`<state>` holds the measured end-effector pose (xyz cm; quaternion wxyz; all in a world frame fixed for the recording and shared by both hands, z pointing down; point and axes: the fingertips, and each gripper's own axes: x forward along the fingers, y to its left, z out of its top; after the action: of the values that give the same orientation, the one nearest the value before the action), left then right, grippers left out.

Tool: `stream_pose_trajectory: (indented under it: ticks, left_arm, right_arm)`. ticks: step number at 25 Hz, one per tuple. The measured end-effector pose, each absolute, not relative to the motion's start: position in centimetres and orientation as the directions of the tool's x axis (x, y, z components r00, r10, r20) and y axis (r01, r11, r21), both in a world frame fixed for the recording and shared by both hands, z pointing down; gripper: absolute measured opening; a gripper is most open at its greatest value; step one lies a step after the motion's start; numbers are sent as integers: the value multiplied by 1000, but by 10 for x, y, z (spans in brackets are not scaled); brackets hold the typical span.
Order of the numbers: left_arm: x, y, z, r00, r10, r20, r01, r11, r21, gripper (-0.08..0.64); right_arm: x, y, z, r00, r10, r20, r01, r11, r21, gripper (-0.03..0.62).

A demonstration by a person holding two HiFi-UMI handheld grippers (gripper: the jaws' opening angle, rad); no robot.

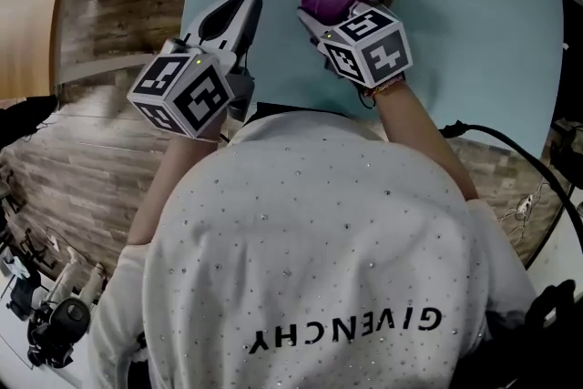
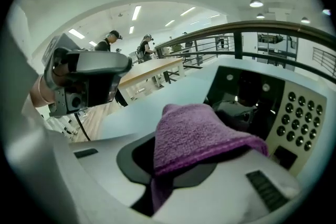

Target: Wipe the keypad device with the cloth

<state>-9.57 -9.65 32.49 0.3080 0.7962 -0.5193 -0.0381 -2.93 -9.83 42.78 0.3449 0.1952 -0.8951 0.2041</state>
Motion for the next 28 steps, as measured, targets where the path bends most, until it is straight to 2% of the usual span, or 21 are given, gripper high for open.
stream_pose_trajectory:
  ticks: [5,12,20,28]
  left_arm:
    - [-97,-89,327,452,-851,267,-808,-263,527,0]
    - [-74,-100,327,499,-822,275,-797,-310,519,0]
    - [-49,-109,327,506,-817,278,-807,-334,487,0]
    - [-33,-105,318,472,-835,282,-806,-279,522,0]
  right_arm:
    - [-24,-91,441,-649,-194,735,-488,847,-208,35]
    - [22,-103,448,-607,-244,756,-590,776,-223,35]
    - [80,-113,449,-630,-309,713,-695,634,-339,35]
    - [108,-118,444,-670,-312,674,-687,604,-404,35]
